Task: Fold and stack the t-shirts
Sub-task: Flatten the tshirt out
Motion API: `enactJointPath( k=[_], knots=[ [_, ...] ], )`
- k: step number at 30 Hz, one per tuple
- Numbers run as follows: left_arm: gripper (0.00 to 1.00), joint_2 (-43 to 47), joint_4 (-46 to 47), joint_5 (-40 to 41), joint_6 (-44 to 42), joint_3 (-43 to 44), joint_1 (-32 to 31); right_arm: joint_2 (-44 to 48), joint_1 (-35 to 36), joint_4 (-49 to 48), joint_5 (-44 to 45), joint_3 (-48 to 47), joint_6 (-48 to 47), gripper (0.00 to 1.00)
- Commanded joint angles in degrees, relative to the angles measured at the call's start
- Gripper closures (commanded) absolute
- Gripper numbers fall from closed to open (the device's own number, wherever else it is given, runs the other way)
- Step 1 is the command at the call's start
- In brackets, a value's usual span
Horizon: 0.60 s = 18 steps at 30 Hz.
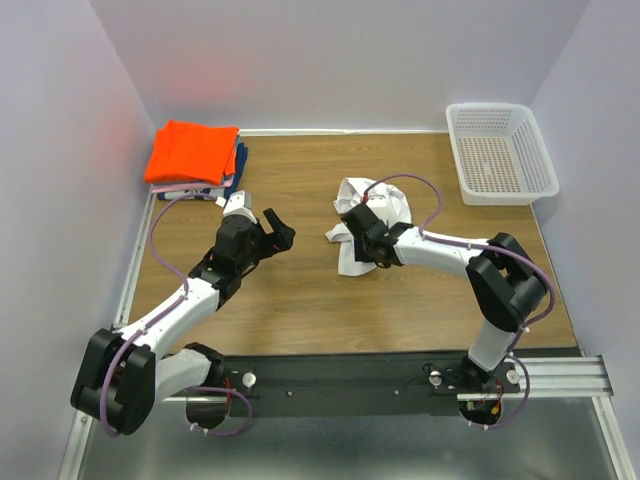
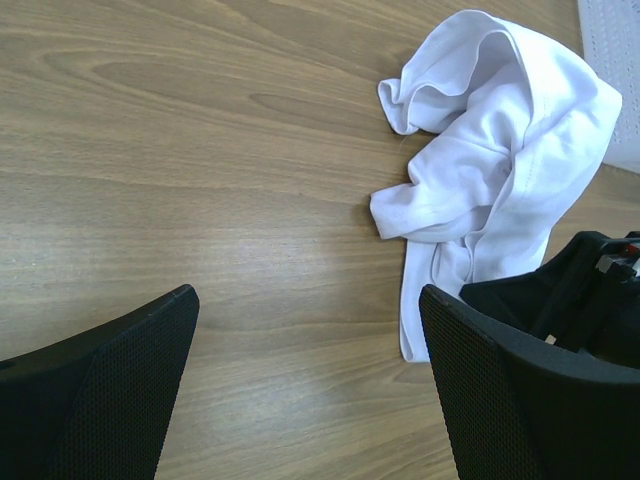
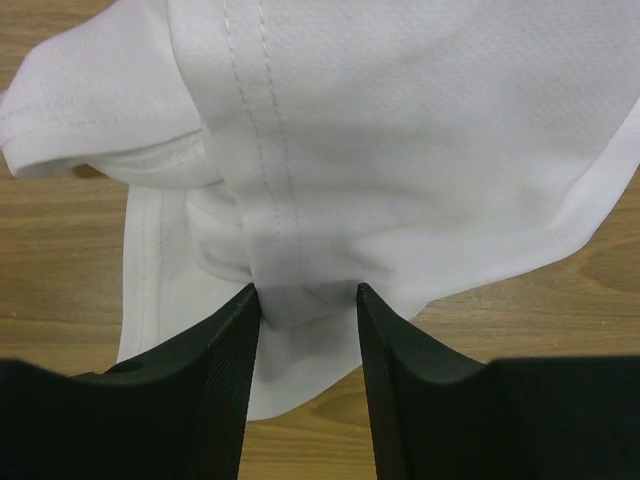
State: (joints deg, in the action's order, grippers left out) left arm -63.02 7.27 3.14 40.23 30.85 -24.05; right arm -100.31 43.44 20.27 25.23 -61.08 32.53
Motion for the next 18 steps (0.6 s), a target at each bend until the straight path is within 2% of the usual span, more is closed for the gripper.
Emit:
enactJointPath(
  k=[1, 6, 18],
  knots=[
    [0.02, -0.70, 1.17, -0.68, -0.94, 0.96, -0.29, -1.03, 0.33, 0.21, 4.91, -2.11, 1.48, 0.53],
    [0.02, -1.31, 1.17, -0.59, -1.12, 1.14, -0.38, -1.38, 0.24, 0.29, 4.82, -2.20, 1.39, 0.60],
    [0.02, -4.38, 3.01, -1.64, -1.20, 2.28, -1.43, 0.29, 0.33, 0.21, 3.33, -1.94, 0.86, 0.59]
  ],
)
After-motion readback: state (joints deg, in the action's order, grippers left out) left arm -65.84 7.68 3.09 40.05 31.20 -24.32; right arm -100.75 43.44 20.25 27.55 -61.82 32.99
